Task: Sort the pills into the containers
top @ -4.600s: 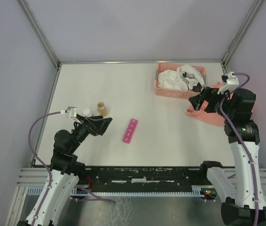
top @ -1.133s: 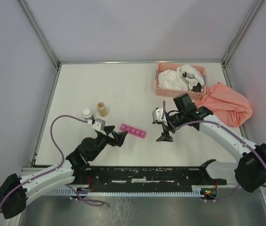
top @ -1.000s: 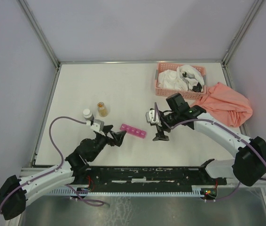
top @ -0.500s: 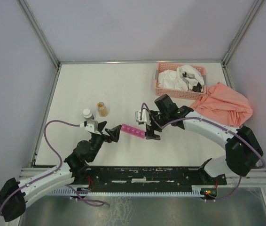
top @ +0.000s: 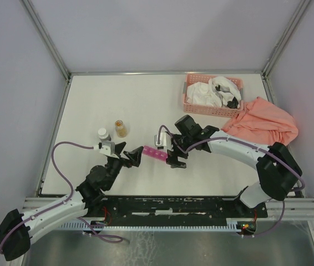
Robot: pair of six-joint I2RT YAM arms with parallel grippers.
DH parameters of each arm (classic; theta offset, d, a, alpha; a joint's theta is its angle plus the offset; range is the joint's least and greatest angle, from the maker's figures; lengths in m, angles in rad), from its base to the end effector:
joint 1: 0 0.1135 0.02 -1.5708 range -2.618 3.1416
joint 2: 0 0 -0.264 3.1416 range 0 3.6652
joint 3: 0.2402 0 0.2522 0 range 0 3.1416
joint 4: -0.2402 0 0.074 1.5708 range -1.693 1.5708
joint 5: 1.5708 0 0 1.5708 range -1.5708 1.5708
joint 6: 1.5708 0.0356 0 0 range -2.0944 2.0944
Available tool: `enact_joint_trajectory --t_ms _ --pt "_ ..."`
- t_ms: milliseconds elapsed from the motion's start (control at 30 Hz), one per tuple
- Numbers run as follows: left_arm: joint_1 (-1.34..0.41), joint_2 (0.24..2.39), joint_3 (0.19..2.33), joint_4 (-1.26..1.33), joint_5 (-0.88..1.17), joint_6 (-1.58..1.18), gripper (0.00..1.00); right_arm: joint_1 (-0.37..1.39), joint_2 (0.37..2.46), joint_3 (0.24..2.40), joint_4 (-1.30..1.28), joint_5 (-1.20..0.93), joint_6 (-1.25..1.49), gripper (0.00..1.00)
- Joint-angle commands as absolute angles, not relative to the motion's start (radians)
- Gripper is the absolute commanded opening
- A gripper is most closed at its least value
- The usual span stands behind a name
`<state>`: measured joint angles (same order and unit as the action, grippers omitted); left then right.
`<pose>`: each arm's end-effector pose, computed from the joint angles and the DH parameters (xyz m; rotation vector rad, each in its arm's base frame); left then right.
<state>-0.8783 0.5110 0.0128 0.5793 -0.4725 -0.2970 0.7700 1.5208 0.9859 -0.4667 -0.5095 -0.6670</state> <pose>0.1012 -0.0966 0.1868 0.0538 1.5265 -0.5925 0.2067 0.2246 0.2154 -1.8013 1.7688 0.6925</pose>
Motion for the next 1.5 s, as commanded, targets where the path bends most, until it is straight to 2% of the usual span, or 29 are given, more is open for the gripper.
enact_joint_trajectory --t_ms 0,1467 --pt "-0.879 0.513 -0.039 0.640 -0.504 -0.275 0.99 0.781 1.532 1.035 -0.461 -0.475 -0.629 0.99" --pt "-0.879 0.483 -0.054 0.637 -0.510 -0.279 0.99 0.819 1.648 1.098 -0.436 -0.384 -0.451 0.99"
